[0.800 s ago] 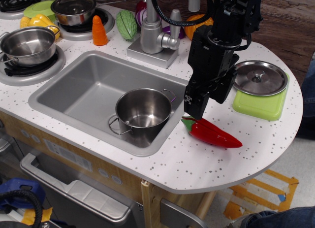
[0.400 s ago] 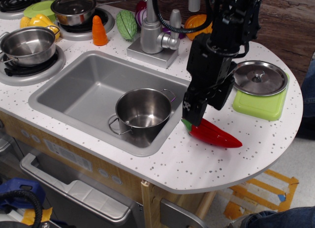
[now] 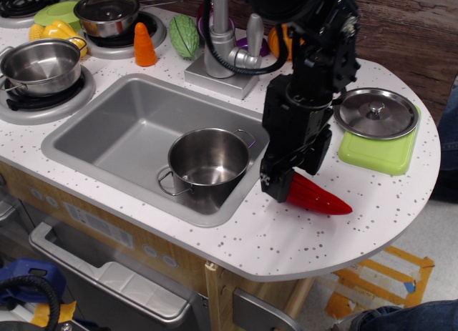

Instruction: Put pepper in pot or pan

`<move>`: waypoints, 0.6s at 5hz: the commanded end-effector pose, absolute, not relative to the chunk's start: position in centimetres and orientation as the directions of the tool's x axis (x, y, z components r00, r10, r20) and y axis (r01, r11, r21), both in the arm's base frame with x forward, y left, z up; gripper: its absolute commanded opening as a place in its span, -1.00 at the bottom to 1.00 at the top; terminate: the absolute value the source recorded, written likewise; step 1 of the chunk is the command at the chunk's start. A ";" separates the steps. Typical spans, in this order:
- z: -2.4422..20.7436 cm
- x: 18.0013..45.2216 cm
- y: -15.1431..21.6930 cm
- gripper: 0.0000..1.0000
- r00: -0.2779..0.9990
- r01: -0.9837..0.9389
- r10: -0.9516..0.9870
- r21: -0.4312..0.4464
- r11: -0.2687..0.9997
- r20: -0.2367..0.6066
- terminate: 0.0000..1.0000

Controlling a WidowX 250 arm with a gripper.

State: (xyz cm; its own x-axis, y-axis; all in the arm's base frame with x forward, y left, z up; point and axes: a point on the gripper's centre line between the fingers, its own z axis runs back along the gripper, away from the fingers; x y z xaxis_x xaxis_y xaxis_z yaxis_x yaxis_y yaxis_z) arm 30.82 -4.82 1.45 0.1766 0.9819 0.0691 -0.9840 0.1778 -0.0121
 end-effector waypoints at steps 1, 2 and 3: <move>1.5 31.0 -4.6 -1.00 0.151 -0.985 0.985 -0.076 0.157 0.082 -1.00; 1.7 31.1 -4.3 -1.00 0.168 -0.981 0.980 -0.082 0.177 0.103 -1.00; 3.3 31.6 -2.5 -1.00 0.249 -0.965 0.945 -0.029 0.261 0.214 -1.00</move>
